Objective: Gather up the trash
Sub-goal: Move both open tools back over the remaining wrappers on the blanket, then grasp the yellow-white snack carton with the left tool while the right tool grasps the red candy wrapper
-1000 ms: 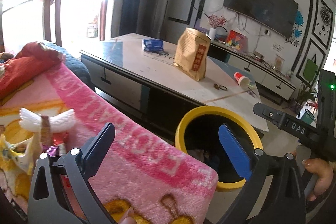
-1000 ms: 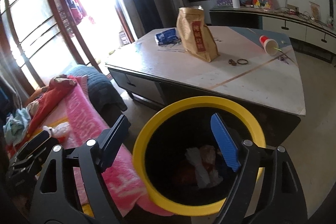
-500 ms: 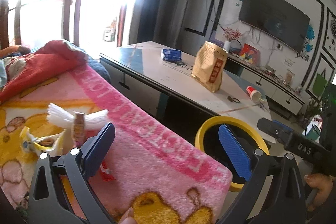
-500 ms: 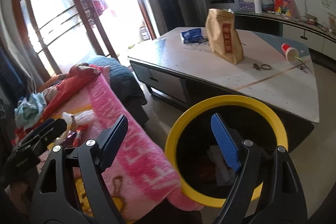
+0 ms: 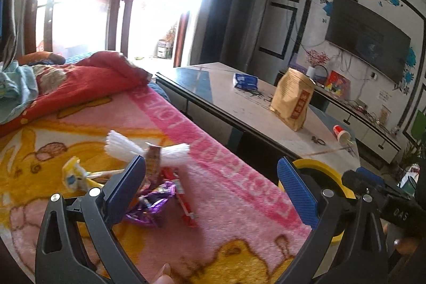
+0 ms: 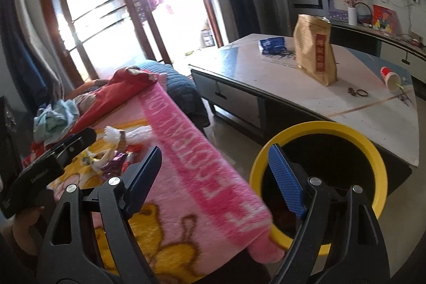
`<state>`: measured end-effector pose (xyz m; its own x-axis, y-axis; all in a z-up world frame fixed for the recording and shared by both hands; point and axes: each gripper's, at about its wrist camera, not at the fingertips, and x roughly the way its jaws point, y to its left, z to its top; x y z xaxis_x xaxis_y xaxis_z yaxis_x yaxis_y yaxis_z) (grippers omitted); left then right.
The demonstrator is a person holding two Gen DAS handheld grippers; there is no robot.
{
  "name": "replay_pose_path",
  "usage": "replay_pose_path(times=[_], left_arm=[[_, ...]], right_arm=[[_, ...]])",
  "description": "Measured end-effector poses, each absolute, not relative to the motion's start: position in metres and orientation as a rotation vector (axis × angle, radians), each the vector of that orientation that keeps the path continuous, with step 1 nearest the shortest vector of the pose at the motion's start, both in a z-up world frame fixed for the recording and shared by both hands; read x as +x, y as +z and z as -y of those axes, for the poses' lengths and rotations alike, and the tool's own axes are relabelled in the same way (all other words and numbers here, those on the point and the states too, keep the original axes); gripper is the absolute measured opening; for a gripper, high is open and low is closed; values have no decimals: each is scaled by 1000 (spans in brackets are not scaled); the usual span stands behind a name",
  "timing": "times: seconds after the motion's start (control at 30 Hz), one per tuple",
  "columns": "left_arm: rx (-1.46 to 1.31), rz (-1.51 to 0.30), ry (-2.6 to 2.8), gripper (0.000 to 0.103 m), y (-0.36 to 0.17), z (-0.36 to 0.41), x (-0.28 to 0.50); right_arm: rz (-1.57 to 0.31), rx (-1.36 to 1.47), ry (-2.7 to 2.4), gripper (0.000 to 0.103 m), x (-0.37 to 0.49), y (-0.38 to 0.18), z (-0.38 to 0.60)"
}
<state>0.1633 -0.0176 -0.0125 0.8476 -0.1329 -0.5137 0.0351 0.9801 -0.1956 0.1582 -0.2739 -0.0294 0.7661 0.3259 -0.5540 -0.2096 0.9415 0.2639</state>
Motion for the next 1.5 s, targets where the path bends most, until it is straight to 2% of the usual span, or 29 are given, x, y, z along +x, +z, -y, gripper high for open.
replay_pose_path(times=[0.67,1.27,1.5], left_arm=[[-259,-557,45,96,-19,-52,153],[-386,-657,197,96,-52,-131,166],[-435,-734,222,96,-73,-146,186]], right_arm=[[-707,75,459,74,148,-45,193],[-782,-3,546,74,175,-72,124],[-833,-14,551,66,190,-87,107]])
